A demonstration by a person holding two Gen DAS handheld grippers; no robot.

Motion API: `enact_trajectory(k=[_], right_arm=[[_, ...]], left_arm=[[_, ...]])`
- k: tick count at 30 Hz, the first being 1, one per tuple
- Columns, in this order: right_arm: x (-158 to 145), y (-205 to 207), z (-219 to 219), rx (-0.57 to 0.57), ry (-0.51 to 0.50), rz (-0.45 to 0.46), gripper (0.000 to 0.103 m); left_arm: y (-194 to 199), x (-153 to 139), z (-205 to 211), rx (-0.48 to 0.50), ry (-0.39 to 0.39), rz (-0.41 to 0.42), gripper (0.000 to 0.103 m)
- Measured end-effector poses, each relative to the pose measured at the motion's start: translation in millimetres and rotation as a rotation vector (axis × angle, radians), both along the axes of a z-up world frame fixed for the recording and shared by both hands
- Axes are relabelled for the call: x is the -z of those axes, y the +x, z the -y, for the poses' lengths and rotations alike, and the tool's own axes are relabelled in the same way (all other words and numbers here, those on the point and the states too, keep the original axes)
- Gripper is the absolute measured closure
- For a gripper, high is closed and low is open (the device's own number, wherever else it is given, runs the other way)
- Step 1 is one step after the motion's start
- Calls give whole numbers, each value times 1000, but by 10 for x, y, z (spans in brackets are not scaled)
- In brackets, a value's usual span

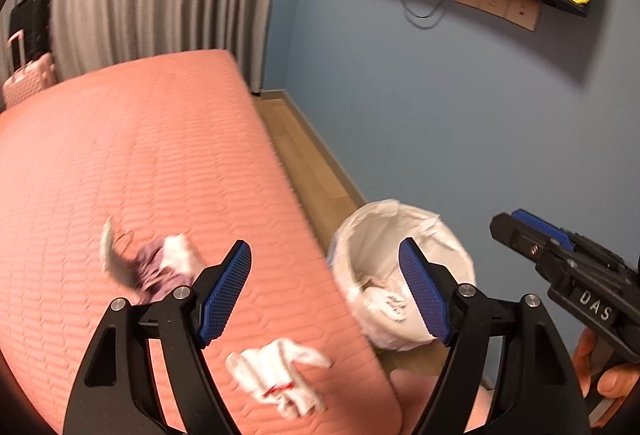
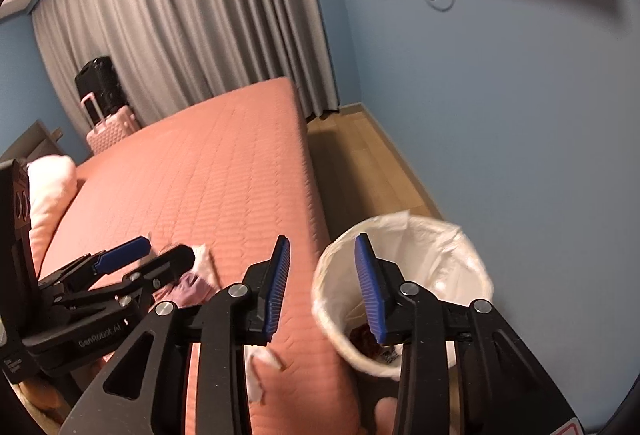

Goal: Collect trash
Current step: 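Open both tools over the wastebasket to drop scrunchie and gloves, then move both tools back over the lilac bag and white pouch on the bed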

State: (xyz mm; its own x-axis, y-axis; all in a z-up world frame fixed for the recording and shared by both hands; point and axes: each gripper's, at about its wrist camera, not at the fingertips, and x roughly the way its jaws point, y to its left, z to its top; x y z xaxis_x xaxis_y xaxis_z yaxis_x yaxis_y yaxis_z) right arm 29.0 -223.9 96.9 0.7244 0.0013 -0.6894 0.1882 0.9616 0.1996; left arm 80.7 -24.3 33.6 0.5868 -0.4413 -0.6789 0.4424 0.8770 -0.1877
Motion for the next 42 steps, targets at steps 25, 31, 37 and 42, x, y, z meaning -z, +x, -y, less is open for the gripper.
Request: enact_trajectory(k=[25, 31, 37, 42], right_arm=[[1112, -69, -1342, -184, 36, -230, 53], [1318, -24, -1458, -186, 30, -273, 49], [1499, 55, -1499, -183, 33, -309, 48], [1626, 137, -1538, -178, 34, -336, 44]], left_arm=[[-138, 766, -1369, -264, 67, -145, 30], [-119, 863, -1452, -284, 68, -167, 28], [-81, 978, -1534, -310, 71, -189, 23], [-29, 1042, -1591, -327, 58, -207, 22]])
